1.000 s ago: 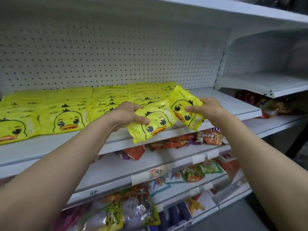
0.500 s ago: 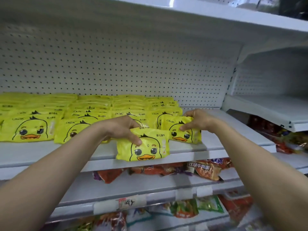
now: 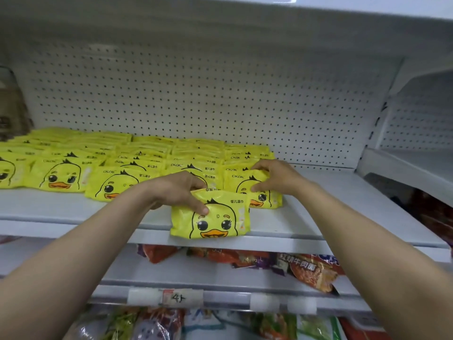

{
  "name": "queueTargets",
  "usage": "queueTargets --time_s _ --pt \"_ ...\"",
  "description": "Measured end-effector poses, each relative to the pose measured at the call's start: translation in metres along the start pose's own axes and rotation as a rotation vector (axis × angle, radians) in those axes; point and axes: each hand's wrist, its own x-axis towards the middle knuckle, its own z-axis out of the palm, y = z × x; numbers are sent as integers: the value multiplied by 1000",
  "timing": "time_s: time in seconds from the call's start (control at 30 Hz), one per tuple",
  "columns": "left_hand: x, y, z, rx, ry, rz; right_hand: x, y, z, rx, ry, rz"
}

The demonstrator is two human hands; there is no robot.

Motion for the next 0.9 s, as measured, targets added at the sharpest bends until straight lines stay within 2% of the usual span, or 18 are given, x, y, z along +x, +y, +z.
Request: queueTargets --time_s 0.2,0.27,0.3,0.37,0.43,0.47,0.57,0.73,0.9 --pt "2 12 7 -22 12 4 3 0 0 -218 39 -68" --pt "2 13 7 -32 5 5 0 -5 1 -242 103 -112" --pt "2 14 7 -41 6 9 -4 -10 1 -170 147 -152" --pt "2 16 7 -58 13 30 -14 -25 -1 163 144 -221" --pt "4 20 8 -75 26 69 -27 -41 -5 468 -49 -234" --pt "4 22 8 -85 35 86 -32 -47 -5 529 -145 -230" --pt "10 24 5 -161 61 115 -37 -55 -5 540 -216 -229" --pt "19 26 -4 -361 194 230 -34 -52 -11 612 -98 -157" --pt "24 34 -10 -353 290 362 -36 -55 -19 688 19 -92"
